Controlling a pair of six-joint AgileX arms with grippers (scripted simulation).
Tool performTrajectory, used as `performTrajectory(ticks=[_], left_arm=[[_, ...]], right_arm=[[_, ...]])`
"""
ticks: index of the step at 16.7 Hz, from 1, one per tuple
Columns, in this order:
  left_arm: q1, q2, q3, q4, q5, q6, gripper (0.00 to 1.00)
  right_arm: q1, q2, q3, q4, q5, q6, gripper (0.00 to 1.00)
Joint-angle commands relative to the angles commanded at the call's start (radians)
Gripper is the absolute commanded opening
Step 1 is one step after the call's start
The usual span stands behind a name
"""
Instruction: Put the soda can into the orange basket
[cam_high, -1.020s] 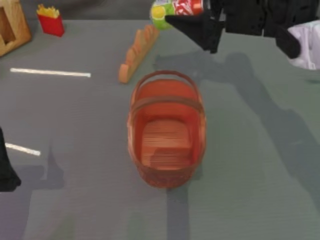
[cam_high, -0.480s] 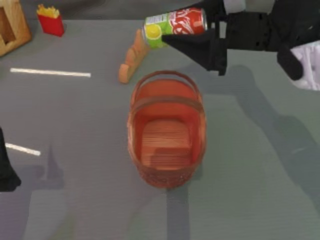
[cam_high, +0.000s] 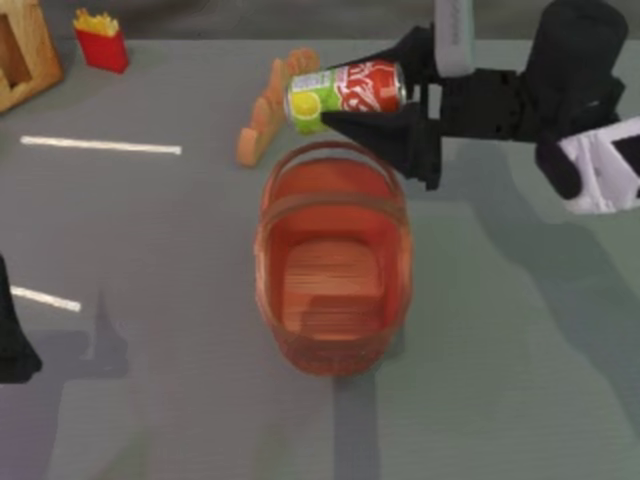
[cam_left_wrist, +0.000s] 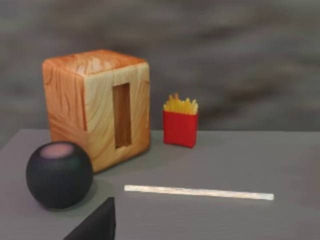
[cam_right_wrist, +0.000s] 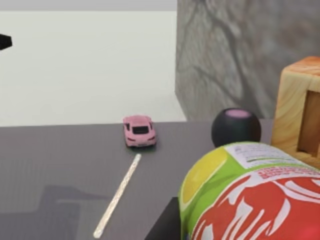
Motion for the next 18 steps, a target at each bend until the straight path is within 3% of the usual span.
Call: performTrajectory(ticks=[4, 9, 18], left_arm=[[0.0, 0.0, 0.0, 0.0, 0.0, 0.0, 1.0], [0.0, 0.0, 0.0, 0.0, 0.0, 0.0, 1.0], [0.0, 0.0, 0.0, 0.0, 0.0, 0.0, 1.0]], right_arm=[[0.007, 0.107, -0.047, 0.149, 0.001, -0.002, 0.0], [0.007, 0.119, -0.053, 0.163, 0.002, -0.001, 0.0], [0.007, 0.119, -0.053, 0.163, 0.002, -0.001, 0.68]])
